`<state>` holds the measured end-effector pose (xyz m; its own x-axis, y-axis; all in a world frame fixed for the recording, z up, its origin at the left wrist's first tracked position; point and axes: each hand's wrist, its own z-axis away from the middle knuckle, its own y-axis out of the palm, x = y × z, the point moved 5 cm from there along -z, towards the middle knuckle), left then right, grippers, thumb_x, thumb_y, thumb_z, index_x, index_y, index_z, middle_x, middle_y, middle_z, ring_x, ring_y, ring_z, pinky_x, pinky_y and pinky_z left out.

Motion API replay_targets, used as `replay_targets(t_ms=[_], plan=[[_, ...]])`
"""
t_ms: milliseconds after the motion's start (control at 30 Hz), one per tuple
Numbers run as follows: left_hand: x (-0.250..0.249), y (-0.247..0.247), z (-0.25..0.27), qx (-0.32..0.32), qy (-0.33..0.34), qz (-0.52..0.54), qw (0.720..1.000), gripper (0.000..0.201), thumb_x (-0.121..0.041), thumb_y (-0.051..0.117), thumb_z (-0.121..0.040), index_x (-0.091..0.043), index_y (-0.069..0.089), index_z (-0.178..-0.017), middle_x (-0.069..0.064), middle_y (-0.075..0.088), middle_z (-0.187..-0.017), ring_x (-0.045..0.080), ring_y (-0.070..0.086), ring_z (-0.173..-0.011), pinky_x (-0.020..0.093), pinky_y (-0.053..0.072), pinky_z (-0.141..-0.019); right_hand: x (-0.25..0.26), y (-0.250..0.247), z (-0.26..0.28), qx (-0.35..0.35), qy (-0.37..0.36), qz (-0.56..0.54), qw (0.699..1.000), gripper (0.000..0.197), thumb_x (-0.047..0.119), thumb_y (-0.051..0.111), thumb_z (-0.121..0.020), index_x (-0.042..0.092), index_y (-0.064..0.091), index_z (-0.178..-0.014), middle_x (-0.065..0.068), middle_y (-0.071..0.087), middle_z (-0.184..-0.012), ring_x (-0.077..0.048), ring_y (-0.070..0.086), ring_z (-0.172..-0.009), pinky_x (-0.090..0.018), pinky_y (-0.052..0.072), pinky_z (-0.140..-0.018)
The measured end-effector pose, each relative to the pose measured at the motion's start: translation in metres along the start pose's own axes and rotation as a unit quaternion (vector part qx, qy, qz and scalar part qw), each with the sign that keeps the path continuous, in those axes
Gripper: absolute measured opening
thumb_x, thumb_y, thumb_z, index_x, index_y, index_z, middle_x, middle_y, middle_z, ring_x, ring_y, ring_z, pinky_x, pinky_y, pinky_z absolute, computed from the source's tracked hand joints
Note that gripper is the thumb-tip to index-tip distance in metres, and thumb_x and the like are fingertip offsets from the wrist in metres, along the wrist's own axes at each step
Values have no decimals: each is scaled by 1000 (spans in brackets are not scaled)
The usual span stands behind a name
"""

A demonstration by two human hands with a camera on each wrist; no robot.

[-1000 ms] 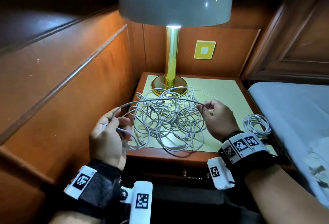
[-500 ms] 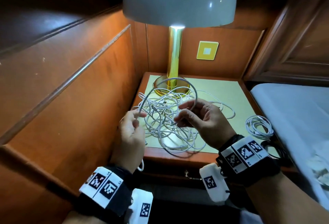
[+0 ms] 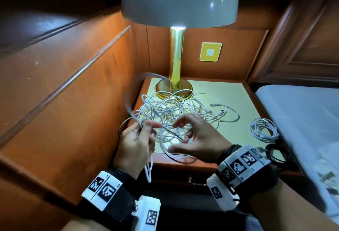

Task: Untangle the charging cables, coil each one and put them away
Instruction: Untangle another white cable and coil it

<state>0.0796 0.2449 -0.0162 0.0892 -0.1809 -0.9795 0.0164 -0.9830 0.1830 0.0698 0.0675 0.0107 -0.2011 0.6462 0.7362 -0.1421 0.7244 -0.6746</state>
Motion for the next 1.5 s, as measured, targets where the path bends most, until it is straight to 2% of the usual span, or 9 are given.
replay_targets(t_ms=[133,267,367,500,633,800,1067,1300,1500], plan=[[-9,1,5,0,-49,102,994,36,-17,42,-106,-2,59,-78,1,33,-52,11,23,-43,22,22,-44,-16,7,-8,-26,5,84,996,43,38,78,-82,31,60,-120,8,57,-112,3,54,-71,-8,40,-66],[-12,-4,6,-6,-77,132,988,38,-26,41,-106,-10,49,-73,1,23,-55,12,20,-46,27,17,-49,-28,-4,-20,-101,57,-111,987,16,22,62,-98,19,68,-112,-1,71,-86,-13,67,-59,-18,45,-45],[-13,-15,4,-35,-72,128,989,41,-30,39,-107,-14,42,-69,0,20,-54,13,20,-43,24,20,-45,-54,-27,-26,-239,151,-292,914,16,18,54,-102,8,66,-103,-7,65,-71,-11,61,-47,-23,42,-38],[-18,-22,5,-52,-78,155,983,45,-33,39,-107,-17,37,-64,-2,17,-53,12,18,-40,22,22,-42,-85,-43,-27,-347,223,-450,792,40,12,52,-102,4,38,-139,-16,67,-87,-14,69,-57,-24,50,-45],[-24,-19,9,-52,-85,211,972,47,-33,41,-104,-20,34,-59,-4,14,-52,13,16,-42,22,23,-43,-84,-40,-30,-304,204,-378,850,58,6,60,-96,3,32,-147,-17,62,-113,-18,72,-77,-29,59,-65],[-31,-17,13,-5,-88,275,957,44,-33,39,-100,-20,31,-59,-5,16,-52,13,13,-43,27,17,-47,-51,-33,-26,-174,122,64,975,103,30,82,-74,41,17,-153,2,15,-147,-19,66,-85,-34,53,-91],[-34,-12,16,77,-79,274,955,41,-31,41,-93,-18,35,-55,1,8,-57,13,16,-40,28,19,-46,-27,-9,-30,-135,-17,135,981,43,32,75,-86,26,59,-126,4,47,-110,-11,52,-98,-25,41,-86],[-8,-19,1,-54,-45,-20,997,45,-18,41,-107,-3,50,-66,-3,26,-40,13,23,-31,18,24,-38,-33,-32,-32,-238,-1,0,971,5,31,66,-95,27,67,-92,5,70,-92,-11,66,-86,-15,50,-71],[-5,-25,-3,-127,-53,9,990,43,-24,42,-107,-7,48,-68,3,39,-45,13,32,-36,22,28,-44,-33,-37,-29,-246,-20,-34,968,60,78,57,-75,18,59,-76,4,57,-71,-13,51,-63,-24,40,-54]])
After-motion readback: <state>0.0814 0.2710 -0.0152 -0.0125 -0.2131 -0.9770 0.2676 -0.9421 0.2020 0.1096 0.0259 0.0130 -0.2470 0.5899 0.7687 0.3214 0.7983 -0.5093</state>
